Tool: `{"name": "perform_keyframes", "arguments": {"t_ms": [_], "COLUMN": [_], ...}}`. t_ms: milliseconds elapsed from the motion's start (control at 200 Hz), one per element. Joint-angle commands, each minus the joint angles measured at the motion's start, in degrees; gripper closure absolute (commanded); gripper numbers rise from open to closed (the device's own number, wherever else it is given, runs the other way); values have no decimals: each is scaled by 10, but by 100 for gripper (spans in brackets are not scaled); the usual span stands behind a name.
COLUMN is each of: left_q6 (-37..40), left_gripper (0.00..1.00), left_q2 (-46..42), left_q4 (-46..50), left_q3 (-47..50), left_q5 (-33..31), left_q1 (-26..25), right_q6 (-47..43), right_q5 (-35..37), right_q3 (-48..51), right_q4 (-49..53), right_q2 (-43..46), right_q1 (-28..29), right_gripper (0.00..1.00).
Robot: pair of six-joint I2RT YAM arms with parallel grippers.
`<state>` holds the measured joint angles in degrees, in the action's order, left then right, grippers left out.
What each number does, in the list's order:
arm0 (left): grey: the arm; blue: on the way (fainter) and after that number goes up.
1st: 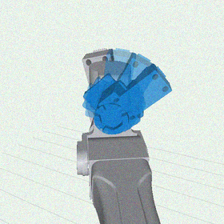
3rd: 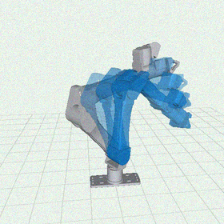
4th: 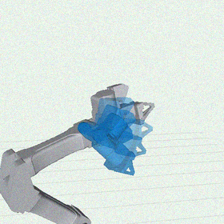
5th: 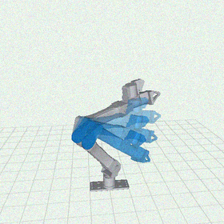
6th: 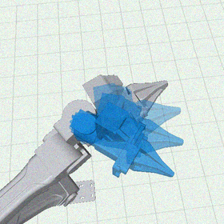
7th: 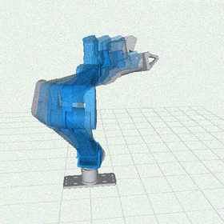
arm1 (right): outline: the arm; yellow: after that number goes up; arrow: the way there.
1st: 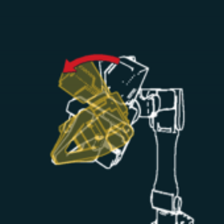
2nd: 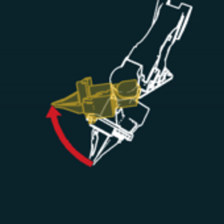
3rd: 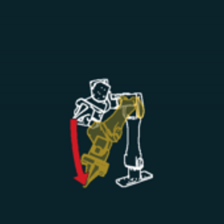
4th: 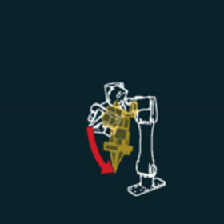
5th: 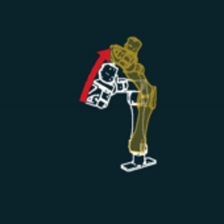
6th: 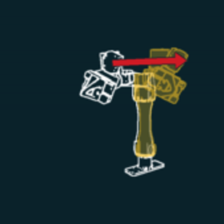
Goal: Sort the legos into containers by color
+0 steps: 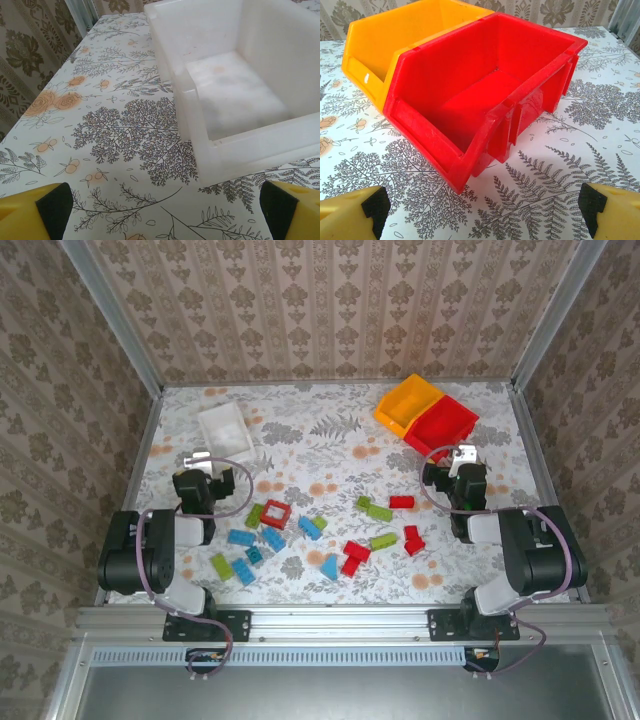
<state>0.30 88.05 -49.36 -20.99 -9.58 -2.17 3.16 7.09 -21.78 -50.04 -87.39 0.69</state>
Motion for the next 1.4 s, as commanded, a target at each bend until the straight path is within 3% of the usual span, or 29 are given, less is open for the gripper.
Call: {"name": "perform_keyframes", "arguments": {"t_ms": [0, 695, 775, 860, 900, 940, 1000, 1060, 1095, 1145, 1260, 1340, 1395], "left_q6": [11, 18, 36, 2, -26, -96, -257, -374, -381, -400, -396, -370, -360], "left_gripper": [0, 0, 0, 0, 0, 0, 0, 0, 0, 0, 0, 14, 25], "left_q2": [0, -22, -109, -197, -228, -250, -261, -241, -222, -185, -93, -42, -3], "left_q4": [-15, -16, 116, 244, 276, 338, 573, 727, 742, 780, 905, 918, 919], "left_q3": [-12, -7, -46, -103, -126, -171, -268, -340, -356, -391, -486, -517, -536], "left_q5": [8, 1, -69, -134, -169, -196, -164, -123, -66, 5, 18, 72, 123], "left_q1": [-1, -4, -46, -86, -108, -118, -102, -71, -41, -10, 15, 42, 64], "right_q6": [0, 1, 1, 101, 182, 235, 343, 431, 452, 442, 388, 364, 352], "right_q5": [10, 22, 89, 121, 108, 44, 18, -107, -123, -84, -32, -22, -35], "right_q3": [-3, 9, -21, -117, -188, -253, -268, -236, -249, -290, -392, -442, -455], "right_q4": [-15, -26, 107, 289, 435, 540, 570, 509, 544, 637, 785, 858, 869], "right_q2": [-4, 25, 143, 252, 280, 299, 315, 314, 306, 292, 238, 200, 182], "right_q1": [5, 7, 28, 31, 26, 12, 2, -52, -53, -26, 26, 49, 62], "right_gripper": [0, 0, 0, 0, 0, 0, 0, 0, 0, 0, 0, 1, 7]}}
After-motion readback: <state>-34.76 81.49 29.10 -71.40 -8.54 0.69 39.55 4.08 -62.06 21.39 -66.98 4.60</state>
